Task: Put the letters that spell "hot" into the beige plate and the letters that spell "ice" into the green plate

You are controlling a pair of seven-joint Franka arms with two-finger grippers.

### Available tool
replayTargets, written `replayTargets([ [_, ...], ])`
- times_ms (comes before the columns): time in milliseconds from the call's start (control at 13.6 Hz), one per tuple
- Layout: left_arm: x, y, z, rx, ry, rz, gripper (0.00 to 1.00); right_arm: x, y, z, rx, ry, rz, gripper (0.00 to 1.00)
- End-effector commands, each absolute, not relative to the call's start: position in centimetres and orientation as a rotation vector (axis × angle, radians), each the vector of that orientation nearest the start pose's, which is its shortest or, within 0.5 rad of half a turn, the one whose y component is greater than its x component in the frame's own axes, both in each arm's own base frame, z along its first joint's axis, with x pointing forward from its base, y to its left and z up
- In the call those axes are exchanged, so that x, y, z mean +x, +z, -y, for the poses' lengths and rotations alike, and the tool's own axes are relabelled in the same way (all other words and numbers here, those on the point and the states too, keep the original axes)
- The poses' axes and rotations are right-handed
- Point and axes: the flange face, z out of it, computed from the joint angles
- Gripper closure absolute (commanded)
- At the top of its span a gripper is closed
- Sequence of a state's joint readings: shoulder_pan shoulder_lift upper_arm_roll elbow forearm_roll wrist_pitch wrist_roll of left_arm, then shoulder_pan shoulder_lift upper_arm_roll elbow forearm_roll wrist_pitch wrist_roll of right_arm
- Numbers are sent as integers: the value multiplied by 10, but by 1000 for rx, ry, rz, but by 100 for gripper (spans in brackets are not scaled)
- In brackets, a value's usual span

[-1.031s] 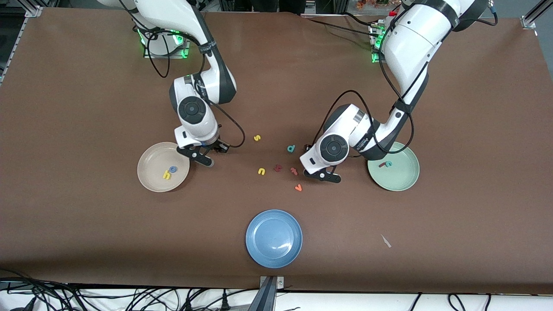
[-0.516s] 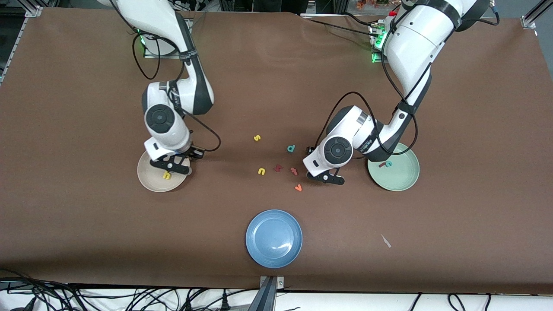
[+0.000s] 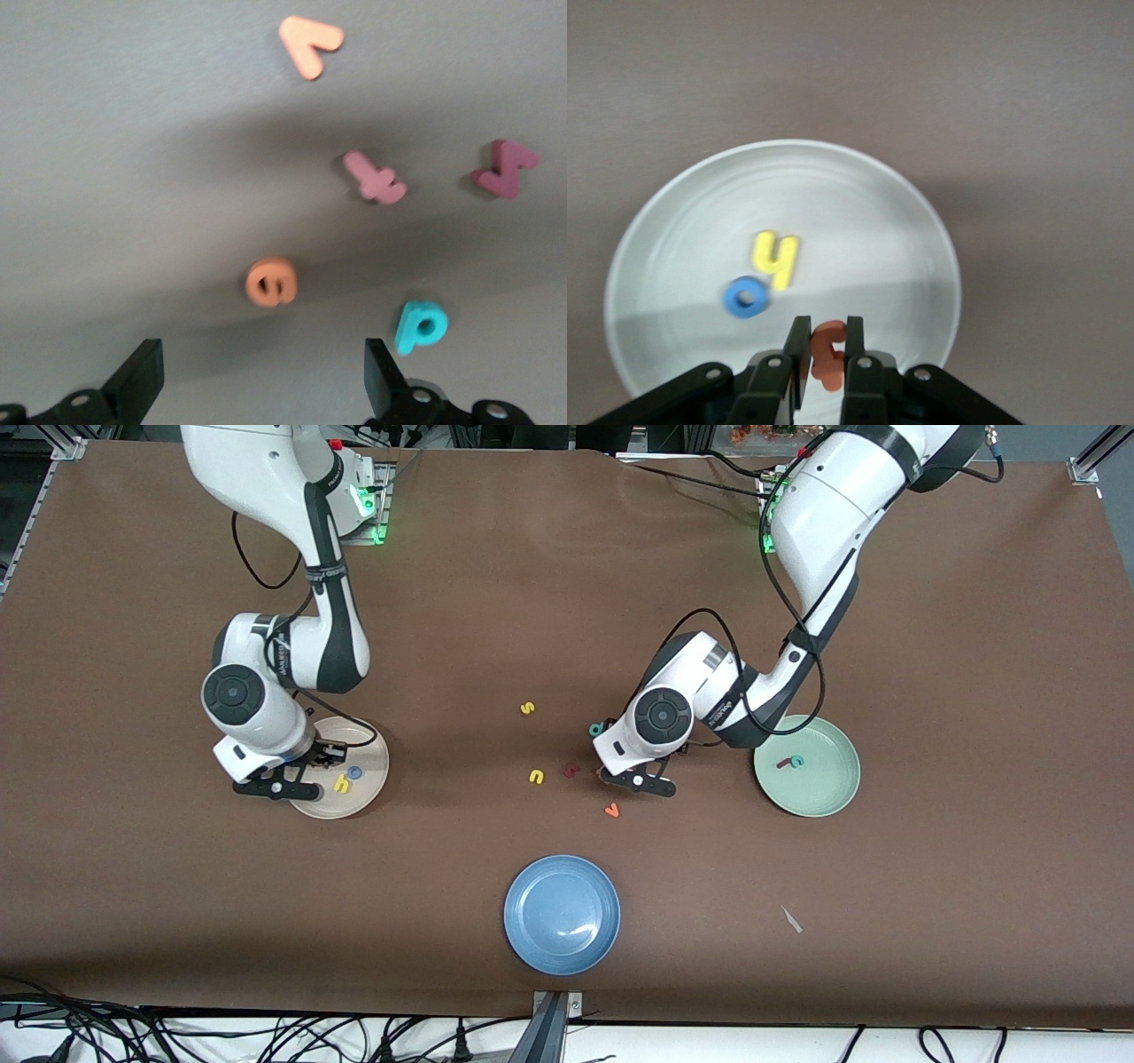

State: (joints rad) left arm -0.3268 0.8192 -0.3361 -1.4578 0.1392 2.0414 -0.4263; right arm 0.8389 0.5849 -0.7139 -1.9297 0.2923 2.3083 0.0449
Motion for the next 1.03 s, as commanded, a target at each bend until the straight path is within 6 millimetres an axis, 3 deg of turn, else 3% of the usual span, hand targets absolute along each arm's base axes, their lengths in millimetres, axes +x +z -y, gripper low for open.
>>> replayTargets([
  [0, 587, 182, 400, -3170, 322, -369, 11, 612, 235, -89, -3320, 19, -68, 72],
  [74, 587, 180, 400, -3169, 316, -372, 20, 612, 232, -92, -3317, 24, -90, 42],
  [221, 587, 180, 400, -3168, 315, -368, 37, 610, 232, -96, -3271, 30, -156, 22],
  [368, 587, 181, 399, -3162, 312, -371, 45, 610, 233, -97, -3266, 36, -152, 5],
  [810, 590, 179, 393, -3154, 314, -360, 49, 615, 247, -121, -3251, 37, -147, 1],
  [958, 591, 179, 392, -3147, 305, -366, 54, 614, 255, -146, -3242, 70, -173, 1],
])
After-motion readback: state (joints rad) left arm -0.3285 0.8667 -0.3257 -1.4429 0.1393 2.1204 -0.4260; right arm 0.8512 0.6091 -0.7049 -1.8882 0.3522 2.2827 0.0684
